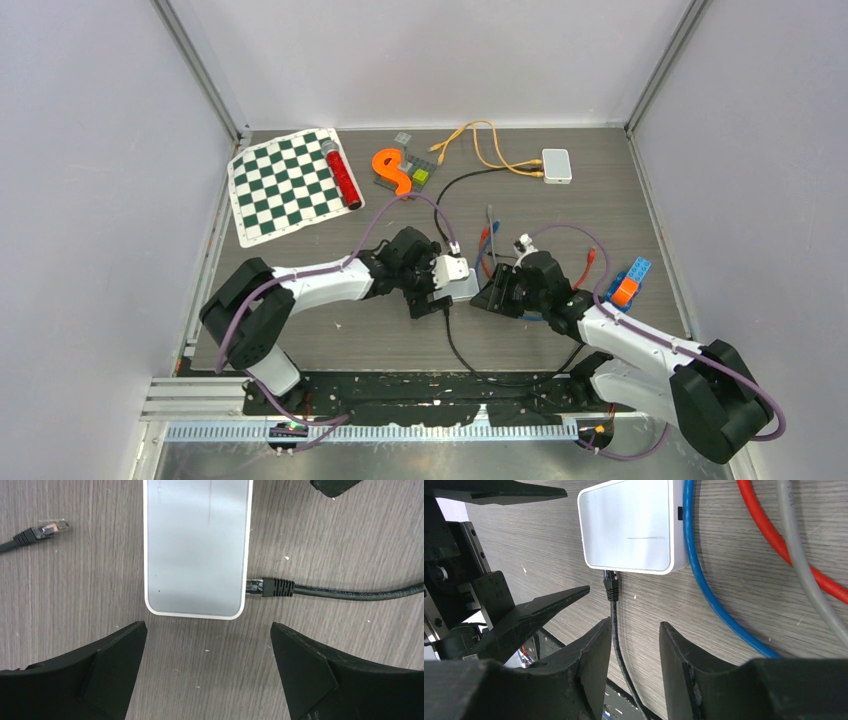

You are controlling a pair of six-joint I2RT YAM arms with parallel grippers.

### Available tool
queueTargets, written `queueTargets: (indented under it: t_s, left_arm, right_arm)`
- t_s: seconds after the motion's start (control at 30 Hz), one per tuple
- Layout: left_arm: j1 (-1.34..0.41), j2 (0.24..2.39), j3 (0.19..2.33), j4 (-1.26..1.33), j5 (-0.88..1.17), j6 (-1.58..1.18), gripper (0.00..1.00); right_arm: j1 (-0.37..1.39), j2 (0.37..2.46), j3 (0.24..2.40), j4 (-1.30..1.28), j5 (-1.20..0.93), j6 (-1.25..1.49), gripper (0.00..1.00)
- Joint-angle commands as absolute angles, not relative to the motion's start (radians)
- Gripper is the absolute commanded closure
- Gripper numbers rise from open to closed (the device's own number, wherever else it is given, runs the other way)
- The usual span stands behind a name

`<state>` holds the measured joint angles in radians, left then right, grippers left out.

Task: Pull the plug from the switch port
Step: Pull the connector from the switch port.

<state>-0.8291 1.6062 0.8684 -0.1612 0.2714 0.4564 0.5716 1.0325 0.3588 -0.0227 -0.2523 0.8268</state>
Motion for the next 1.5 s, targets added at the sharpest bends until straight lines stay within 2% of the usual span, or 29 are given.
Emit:
queueTargets:
  t_s: [0.0,0.17,0.5,0.97,1.47]
  left_arm:
    - [-0.828,1.629,0.906,-0.083,0.287,0.504,0.01]
    - [-0.828,1.683,0.936,-0.069,0.24,0.499,0.0]
    - [-0.828,1.738,0.977,-0.105,0.281,0.494,0.01]
    - [-0.828,1.745,0.958,-0.163,0.336,0.448,0.35]
    - [-0.828,1.709,0.909,-0.159,0.345,0.363,0.39]
  right_arm:
    - [0.566,1.01,0.345,-0.006,-0.24,0.839,0.53]
    - [0.566,1.012,0.337,0.027,-0.245,0.84,0.53]
    - [0.566,1.079,0.333,0.086,-0.296,0.848,0.52]
    - [0.566,1.185,0.324,0.213,-0.351,0.891,0.54]
    - [0.582,1.458,0.285,0.585,-0.4,1.114,0.53]
